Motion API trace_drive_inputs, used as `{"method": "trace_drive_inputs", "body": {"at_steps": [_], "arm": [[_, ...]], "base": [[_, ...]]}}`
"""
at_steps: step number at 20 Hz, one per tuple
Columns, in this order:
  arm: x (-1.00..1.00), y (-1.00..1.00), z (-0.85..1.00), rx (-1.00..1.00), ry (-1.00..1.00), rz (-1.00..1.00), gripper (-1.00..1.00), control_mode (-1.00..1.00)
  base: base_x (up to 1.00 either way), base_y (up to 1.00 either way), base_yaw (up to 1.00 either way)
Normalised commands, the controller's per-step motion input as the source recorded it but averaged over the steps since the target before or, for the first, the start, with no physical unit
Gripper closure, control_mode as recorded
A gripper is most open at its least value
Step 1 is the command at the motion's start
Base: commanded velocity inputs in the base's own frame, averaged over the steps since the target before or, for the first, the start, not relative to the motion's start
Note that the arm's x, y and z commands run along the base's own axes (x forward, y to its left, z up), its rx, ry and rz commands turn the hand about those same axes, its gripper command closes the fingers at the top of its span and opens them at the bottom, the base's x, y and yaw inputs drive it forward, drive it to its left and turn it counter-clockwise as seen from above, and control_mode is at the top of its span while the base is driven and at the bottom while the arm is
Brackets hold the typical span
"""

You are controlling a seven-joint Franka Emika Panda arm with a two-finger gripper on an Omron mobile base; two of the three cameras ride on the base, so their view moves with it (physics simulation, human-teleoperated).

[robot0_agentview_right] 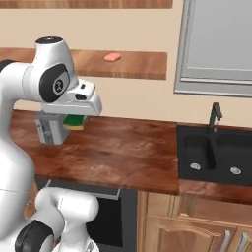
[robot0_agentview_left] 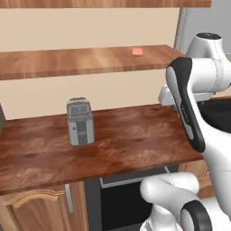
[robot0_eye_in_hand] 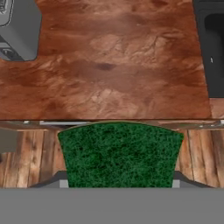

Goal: Pick up the bar soap and sponge from the sink, and place them back in the shelves.

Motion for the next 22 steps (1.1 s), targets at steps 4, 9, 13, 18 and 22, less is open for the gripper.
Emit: {"method": "trace_drive_inputs", "body": {"at_steps": [4, 9, 13, 18, 22], "arm": [[0.00, 0.00, 0.00, 0.00, 0.00, 0.00, 1.00, 1.00], [0.00, 0.00, 0.00, 0.00, 0.00, 0.00, 1.00, 1.00], [0.00, 0.00, 0.00, 0.00, 0.00, 0.00, 1.00, 1.00], [0.00, 0.00, 0.00, 0.00, 0.00, 0.00, 1.00, 1.00], [0.00, 0.00, 0.00, 0.00, 0.00, 0.00, 1.00, 1.00]], "base": [[0.00, 0.63, 0.00], [0.00, 0.69, 0.00], [0.16, 0.60, 0.00], [0.30, 0.28, 0.00], [0.42, 0.11, 0.00]]}}
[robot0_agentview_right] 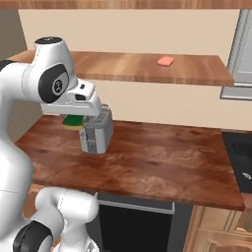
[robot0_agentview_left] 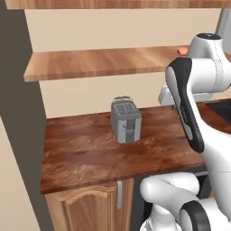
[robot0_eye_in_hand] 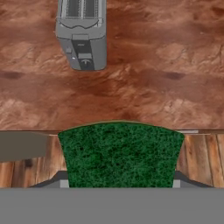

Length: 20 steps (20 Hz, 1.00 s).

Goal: Pick up the bar soap and sponge from the sink, and place them back in the shelves.

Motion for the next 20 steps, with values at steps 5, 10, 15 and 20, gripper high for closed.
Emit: {"method": "trace_drive_inputs", "body": {"at_steps": [5, 10, 15, 20], "arm": [[0.00, 0.00, 0.00, 0.00, 0.00, 0.00, 1.00, 1.00], [0.00, 0.00, 0.00, 0.00, 0.00, 0.00, 1.00, 1.00], [0.00, 0.00, 0.00, 0.00, 0.00, 0.00, 1.00, 1.00], [0.00, 0.00, 0.00, 0.00, 0.00, 0.00, 1.00, 1.00]], "base": [[0.42, 0.01, 0.00], [0.40, 0.00, 0.00], [0.37, 0.00, 0.00], [0.25, 0.01, 0.00]]}}
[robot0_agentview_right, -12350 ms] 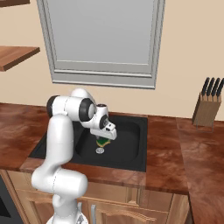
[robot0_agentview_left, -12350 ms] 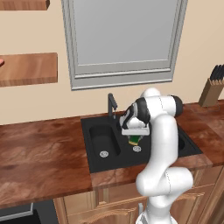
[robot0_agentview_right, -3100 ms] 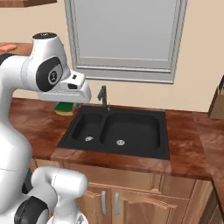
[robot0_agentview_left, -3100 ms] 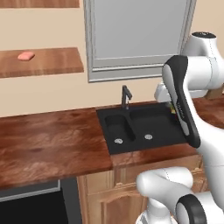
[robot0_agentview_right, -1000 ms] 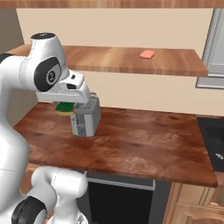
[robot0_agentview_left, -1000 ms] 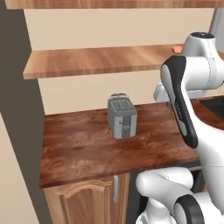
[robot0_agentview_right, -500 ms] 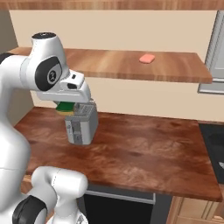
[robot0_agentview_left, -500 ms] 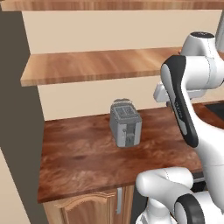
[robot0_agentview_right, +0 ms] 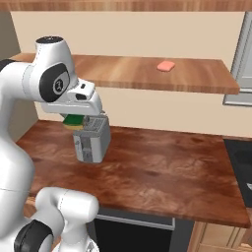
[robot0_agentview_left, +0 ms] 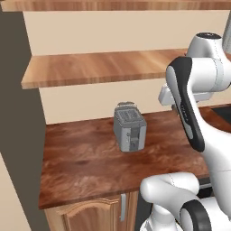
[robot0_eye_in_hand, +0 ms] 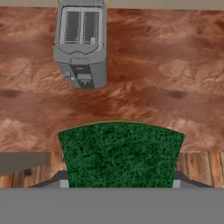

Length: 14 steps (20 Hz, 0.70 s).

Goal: Pick up the bar soap and sponge from the sink, and place them back in the shelves.

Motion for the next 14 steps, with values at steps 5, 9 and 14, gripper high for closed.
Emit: {"method": "trace_drive_inputs", "body": {"at_steps": [5, 9, 14], "arm": [[0.00, 0.00, 0.00, 0.00, 0.00, 0.00, 1.00, -1.00], [0.00, 0.00, 0.00, 0.00, 0.00, 0.00, 1.00, -1.00], [0.00, 0.00, 0.00, 0.00, -0.02, 0.00, 1.00, -1.00]], "base": [[0.05, 0.00, 0.00], [0.00, 0.00, 0.00], [0.00, 0.00, 0.00]]}}
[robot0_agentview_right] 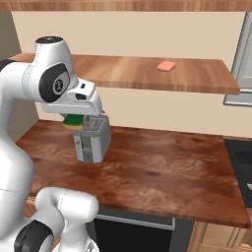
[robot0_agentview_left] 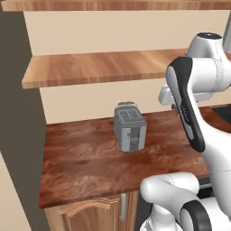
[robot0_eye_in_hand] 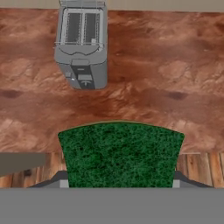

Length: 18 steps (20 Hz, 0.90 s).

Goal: Pick up the bar soap and sponge from the sink, and place them back in the shelves.

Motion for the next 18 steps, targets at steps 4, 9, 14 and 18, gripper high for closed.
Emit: {"method": "trace_drive_inputs", "body": {"at_steps": [4, 9, 14, 18], "arm": [[0.00, 0.00, 0.19, 0.00, -0.08, 0.00, 1.00, -1.00], [0.00, 0.01, 0.40, 0.00, -0.07, 0.00, 1.00, -1.00], [0.00, 0.02, 0.36, -0.01, -0.11, 0.00, 1.00, -1.00], [0.00, 0.09, 0.29, -0.02, -0.14, 0.00, 1.00, -1.00]], "base": [[0.00, 0.00, 0.00], [0.00, 0.00, 0.00], [0.00, 0.00, 0.00], [0.00, 0.00, 0.00]]}}
